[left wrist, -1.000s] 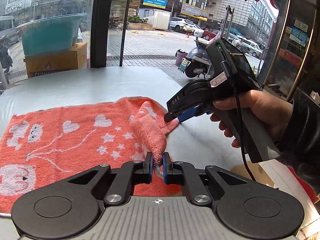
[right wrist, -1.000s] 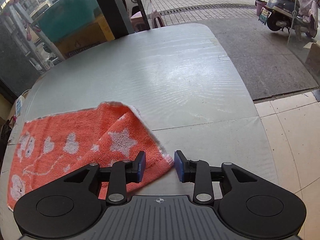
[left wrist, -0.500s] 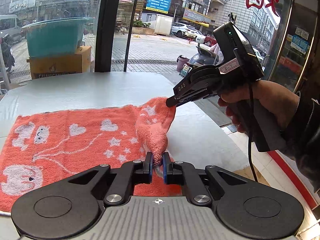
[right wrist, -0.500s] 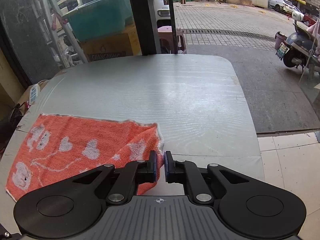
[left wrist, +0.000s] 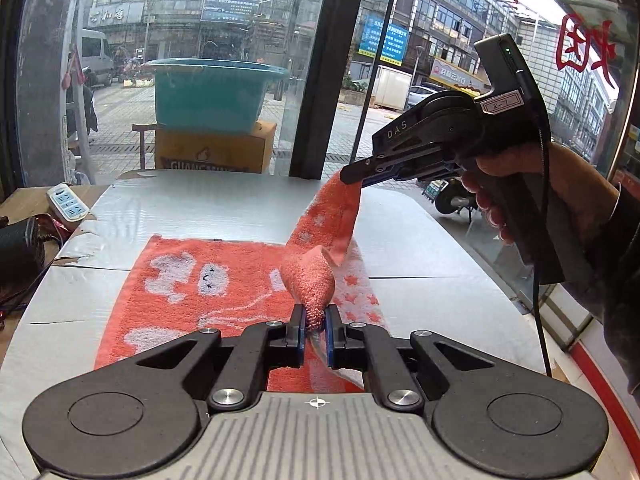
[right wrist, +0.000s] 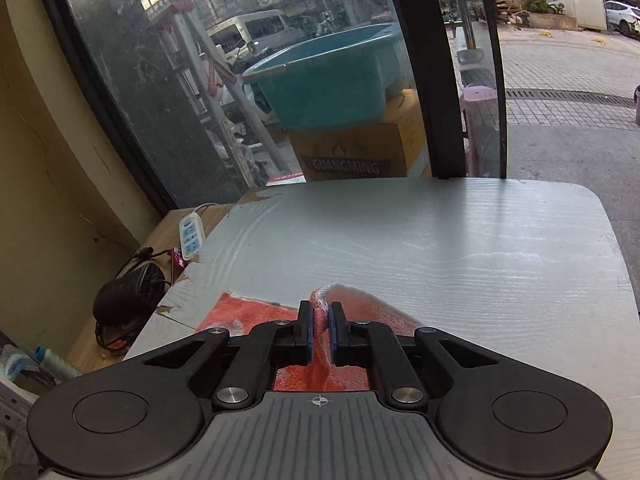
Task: Fold towel
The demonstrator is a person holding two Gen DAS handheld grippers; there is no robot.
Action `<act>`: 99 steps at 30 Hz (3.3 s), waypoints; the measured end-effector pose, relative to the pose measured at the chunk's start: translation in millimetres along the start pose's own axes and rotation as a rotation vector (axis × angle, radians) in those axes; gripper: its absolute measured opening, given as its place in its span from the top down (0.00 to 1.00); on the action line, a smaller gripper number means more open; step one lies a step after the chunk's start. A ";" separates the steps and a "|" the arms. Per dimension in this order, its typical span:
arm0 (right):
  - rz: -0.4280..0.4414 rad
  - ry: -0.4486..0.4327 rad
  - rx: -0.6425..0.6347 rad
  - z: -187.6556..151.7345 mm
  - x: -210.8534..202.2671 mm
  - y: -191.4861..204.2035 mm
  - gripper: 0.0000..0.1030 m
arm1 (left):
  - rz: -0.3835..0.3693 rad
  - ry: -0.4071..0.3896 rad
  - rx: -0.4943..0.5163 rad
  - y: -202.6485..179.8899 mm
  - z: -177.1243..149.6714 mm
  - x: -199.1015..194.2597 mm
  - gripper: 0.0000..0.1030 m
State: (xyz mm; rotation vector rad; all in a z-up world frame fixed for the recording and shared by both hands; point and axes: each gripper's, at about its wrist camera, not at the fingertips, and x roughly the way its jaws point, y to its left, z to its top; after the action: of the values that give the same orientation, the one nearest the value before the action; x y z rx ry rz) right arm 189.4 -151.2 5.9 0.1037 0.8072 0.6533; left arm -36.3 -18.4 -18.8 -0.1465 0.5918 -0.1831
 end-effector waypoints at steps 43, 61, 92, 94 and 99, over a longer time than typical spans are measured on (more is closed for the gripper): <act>-0.199 0.152 -0.216 -15.1 137.0 48.3 0.72 | 0.174 0.133 -0.177 123.0 -29.8 3.8 0.77; -0.283 0.227 -0.223 -24.2 136.1 7.3 0.72 | -0.179 0.246 0.139 8.3 -48.1 40.6 0.65; -0.282 0.170 -0.063 -29.0 118.4 -39.9 0.94 | -0.316 0.277 0.203 -37.6 -51.3 73.9 0.65; -0.291 0.158 -0.046 -31.5 115.4 -45.1 0.93 | -0.316 0.261 0.194 -33.0 -48.3 68.5 0.65; -0.301 0.058 -0.134 -39.5 76.7 -35.1 0.71 | -0.219 0.181 0.152 14.9 -34.3 41.4 0.50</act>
State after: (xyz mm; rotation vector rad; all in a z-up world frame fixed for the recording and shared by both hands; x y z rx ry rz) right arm 218.4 -140.9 -82.0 -0.1569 0.8125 0.4256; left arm -20.1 -15.7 -72.1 -0.0471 0.7390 -0.4556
